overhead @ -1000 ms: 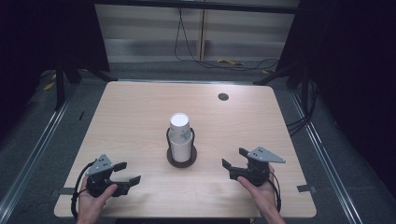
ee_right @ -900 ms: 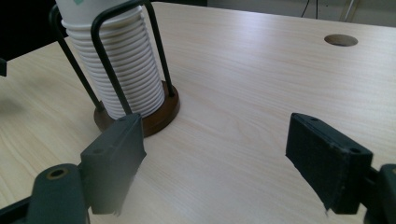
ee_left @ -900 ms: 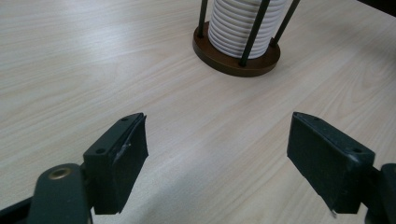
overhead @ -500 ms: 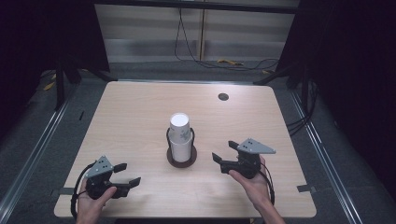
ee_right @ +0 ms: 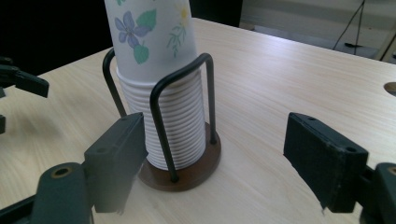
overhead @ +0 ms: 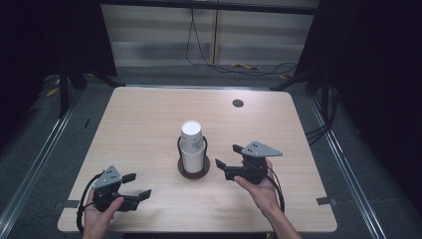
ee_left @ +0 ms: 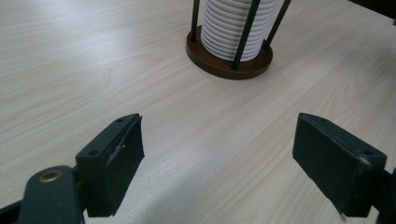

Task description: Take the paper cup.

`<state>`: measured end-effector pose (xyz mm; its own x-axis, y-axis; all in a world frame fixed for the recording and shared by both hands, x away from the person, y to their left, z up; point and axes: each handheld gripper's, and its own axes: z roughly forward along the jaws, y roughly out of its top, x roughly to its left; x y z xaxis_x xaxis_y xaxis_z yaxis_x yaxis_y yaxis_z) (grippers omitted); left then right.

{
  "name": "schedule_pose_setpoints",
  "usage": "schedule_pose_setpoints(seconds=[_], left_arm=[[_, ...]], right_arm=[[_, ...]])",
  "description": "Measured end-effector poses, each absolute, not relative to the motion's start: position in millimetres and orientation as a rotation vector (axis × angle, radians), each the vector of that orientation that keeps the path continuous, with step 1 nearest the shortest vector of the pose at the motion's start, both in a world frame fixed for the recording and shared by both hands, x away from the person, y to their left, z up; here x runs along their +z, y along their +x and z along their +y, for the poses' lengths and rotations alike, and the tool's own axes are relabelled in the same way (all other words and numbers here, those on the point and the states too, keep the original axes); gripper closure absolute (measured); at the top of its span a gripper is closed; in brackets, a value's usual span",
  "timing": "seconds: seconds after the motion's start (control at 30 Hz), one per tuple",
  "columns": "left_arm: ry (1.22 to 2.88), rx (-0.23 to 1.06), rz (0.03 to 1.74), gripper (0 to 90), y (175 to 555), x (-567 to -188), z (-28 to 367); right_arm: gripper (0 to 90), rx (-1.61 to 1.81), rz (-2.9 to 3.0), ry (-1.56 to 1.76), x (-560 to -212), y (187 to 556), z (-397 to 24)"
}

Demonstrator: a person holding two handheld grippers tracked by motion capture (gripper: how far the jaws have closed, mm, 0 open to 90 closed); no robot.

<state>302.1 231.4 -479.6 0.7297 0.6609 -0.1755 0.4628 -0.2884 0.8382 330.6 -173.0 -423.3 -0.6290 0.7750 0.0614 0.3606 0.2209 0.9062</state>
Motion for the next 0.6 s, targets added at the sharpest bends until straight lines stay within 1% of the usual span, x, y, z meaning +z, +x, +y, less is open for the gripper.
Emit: schedule_pose_setpoints(seconds=[0.47, 0.6], left_arm=[[1.948, 0.238, 0.854, 17.1, 303, -481, 227], [1.944, 0.236, 0.847, 17.1, 303, -481, 228]], right_arm=[[25.1, 1.462, 2.145, 0.958, -400, 350, -157], [24.2, 1.468, 2.163, 0.935, -394, 354, -150]])
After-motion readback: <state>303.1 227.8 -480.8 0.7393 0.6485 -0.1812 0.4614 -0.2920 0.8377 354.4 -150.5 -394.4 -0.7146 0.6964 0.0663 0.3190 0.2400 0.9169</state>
